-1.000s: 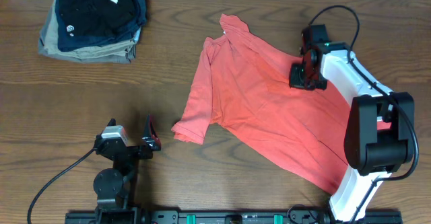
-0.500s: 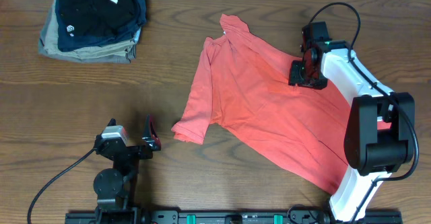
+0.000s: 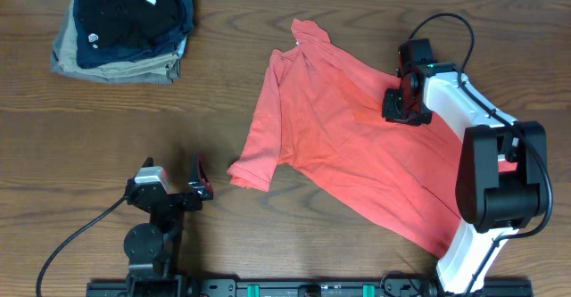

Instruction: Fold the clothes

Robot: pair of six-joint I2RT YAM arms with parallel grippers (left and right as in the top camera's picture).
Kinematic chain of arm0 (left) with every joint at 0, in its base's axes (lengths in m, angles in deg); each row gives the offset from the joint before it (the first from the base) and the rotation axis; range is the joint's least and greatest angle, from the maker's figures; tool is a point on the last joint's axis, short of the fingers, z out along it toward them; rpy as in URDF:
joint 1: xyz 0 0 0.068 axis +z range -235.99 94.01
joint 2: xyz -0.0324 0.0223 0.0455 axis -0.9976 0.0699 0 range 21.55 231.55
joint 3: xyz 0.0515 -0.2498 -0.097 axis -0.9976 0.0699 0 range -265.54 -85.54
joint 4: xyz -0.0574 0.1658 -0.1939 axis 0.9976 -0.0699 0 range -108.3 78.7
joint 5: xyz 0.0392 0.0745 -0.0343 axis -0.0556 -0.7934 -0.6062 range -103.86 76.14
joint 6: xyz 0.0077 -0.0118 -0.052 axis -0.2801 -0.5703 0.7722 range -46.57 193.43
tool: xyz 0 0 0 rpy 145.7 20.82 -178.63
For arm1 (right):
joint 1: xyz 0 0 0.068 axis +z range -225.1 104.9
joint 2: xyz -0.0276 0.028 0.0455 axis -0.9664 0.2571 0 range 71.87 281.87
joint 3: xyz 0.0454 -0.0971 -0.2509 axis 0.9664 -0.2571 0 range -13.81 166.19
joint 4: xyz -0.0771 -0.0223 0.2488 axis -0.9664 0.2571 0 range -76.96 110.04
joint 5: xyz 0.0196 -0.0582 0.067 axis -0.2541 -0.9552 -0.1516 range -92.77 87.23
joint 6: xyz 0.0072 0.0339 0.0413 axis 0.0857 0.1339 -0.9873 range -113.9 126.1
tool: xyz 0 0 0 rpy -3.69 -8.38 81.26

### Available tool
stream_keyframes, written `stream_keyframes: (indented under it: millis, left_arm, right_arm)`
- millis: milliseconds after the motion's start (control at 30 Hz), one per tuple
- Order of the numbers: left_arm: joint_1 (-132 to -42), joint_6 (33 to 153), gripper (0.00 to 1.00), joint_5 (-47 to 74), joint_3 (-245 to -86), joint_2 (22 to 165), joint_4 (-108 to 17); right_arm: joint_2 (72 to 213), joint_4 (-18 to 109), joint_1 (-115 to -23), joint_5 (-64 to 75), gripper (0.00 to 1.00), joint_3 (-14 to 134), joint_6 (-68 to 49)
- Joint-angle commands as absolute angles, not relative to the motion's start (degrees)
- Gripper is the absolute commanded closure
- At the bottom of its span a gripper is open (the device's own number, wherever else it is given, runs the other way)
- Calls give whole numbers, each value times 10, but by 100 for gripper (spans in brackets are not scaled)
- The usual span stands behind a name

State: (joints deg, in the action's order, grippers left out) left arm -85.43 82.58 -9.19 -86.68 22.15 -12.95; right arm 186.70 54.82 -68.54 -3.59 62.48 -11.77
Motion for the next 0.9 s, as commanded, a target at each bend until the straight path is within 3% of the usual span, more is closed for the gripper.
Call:
stream_keyframes:
  millis: [0, 133, 300, 633, 867]
  left_arm:
    - [-857, 823, 2, -86, -858, 218, -149]
    - [-857, 823, 2, -86, -858, 218, -149]
    - [-857, 823, 2, -86, -858, 218, -149]
    - [-857, 823, 2, -86, -858, 218, -149]
    - [-857, 823, 2, -86, -858, 218, -149]
  right_arm:
    - [1874, 541, -675, -18, 73, 621, -123]
    - [1874, 537, -675, -10, 79, 621, -126]
    - [1874, 537, -675, -10, 99, 621, -127]
    - [1865, 549, -680, -21, 99, 645, -131]
    - [1854, 640, -720, -76, 99, 820, -91]
